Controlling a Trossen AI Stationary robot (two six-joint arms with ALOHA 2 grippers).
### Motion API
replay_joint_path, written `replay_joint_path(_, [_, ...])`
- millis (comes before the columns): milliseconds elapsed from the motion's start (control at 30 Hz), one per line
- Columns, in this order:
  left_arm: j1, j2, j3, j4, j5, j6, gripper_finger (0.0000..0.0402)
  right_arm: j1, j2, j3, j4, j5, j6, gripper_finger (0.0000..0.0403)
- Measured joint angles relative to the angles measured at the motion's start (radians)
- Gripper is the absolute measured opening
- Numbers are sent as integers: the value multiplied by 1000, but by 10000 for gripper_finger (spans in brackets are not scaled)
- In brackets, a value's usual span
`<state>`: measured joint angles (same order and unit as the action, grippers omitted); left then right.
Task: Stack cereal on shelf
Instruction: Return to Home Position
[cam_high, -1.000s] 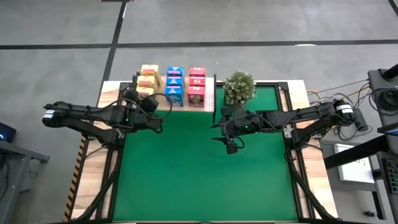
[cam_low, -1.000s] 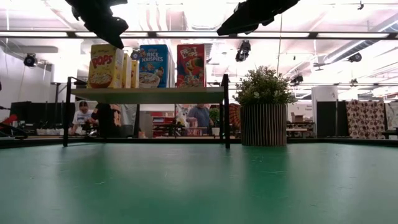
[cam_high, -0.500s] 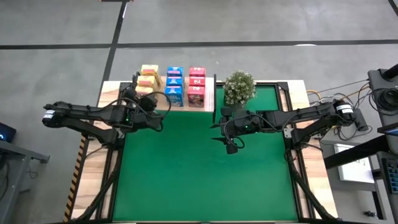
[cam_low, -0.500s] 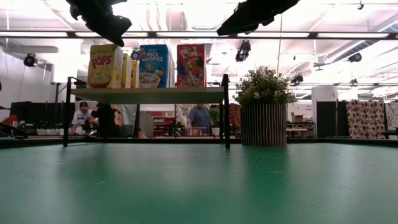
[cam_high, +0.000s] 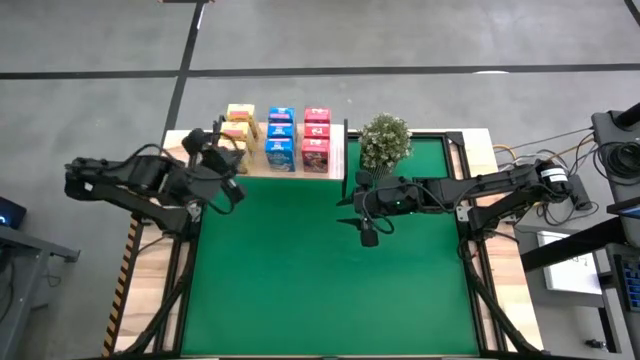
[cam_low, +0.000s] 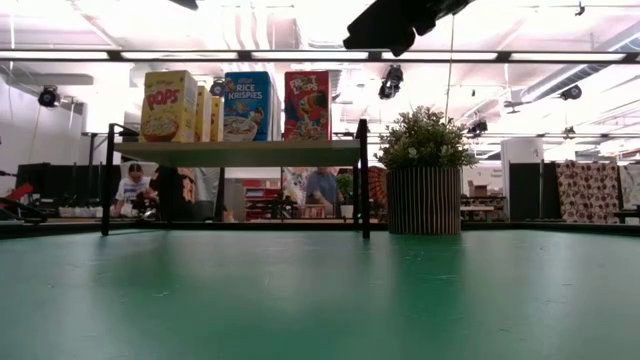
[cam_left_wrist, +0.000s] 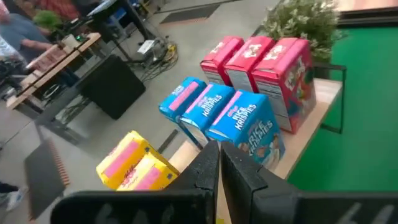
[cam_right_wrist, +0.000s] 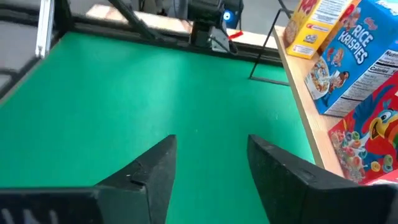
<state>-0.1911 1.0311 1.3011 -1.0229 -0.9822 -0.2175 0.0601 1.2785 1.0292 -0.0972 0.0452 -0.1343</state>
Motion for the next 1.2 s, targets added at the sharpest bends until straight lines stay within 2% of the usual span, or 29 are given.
replay_joint_path(133, [-37,-84,-79,23,59,7,0,0,0,-28,12,0,29,151])
replay_joint_path(267, [-93,-193,-234,183,167,52,0,-2,-8,-76,21,0,12,117])
replay_joint_path(500, [-129,-378,-520,552,495,239,0,-9,-57,-173,101,-1,-45,80])
replay_joint_path(633, [-128,-470,-689,710,727,371,0,-8,-118,-258,178,-2,-116,69])
replay_joint_path(733, [-129,-524,-805,842,836,437,0,-8,-177,-332,262,-3,-177,68])
replay_joint_path(867, [-129,-597,-921,934,870,452,0,-8,-271,-454,407,-42,-227,67])
replay_joint_path(1200, [-128,-781,-1061,953,870,429,0,-8,-537,-744,623,-53,-199,68])
